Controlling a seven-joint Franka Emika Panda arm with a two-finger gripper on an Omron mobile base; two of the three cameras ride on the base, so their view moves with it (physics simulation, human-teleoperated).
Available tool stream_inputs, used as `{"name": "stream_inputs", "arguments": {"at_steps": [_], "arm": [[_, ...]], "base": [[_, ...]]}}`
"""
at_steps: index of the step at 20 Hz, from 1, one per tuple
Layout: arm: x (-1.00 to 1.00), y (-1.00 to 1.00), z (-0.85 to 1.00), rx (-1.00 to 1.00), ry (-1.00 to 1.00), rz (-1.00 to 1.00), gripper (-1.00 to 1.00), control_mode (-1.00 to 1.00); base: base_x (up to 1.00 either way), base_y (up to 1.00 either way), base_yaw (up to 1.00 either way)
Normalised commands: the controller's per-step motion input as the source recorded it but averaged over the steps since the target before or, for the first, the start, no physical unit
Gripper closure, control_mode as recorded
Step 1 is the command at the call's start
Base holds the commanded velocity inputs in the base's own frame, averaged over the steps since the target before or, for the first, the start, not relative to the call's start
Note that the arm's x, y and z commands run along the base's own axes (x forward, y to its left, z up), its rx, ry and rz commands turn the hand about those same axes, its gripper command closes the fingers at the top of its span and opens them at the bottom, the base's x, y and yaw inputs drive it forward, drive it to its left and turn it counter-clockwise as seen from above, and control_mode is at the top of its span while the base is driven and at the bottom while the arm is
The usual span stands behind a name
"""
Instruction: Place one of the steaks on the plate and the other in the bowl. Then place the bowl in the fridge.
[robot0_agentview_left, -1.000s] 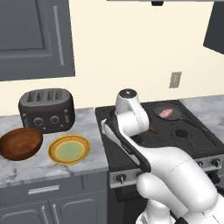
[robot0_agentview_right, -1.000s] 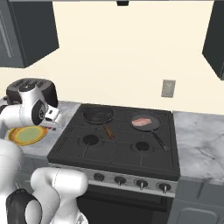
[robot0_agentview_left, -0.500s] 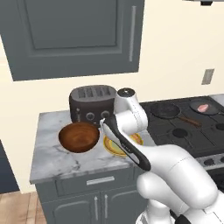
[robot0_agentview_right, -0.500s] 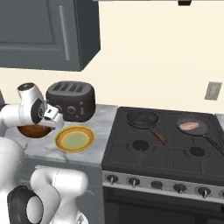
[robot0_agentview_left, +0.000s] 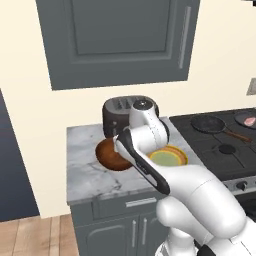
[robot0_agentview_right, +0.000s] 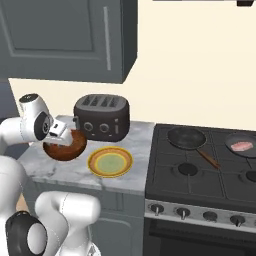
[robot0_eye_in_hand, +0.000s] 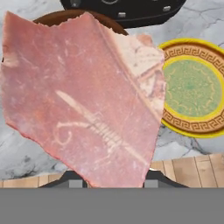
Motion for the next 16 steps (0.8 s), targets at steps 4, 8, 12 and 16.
{"name": "stream_inputs", "arguments": {"at_steps": [4,8,12,16], "arm": [[0.0,0.0,0.0,0.0,0.0,0.0,1.0,1.0],[0.0,0.0,0.0,0.0,0.0,0.0,1.0,1.0],[0.0,0.0,0.0,0.0,0.0,0.0,1.0,1.0],[0.17,-0.14,0.0,0.0,0.0,0.03,1.0,-1.0]], "base": [[0.18,0.18,0.0],[0.0,0.7,-0.02],[-0.01,0.27,-0.01],[0.0,0.0,0.0]]}}
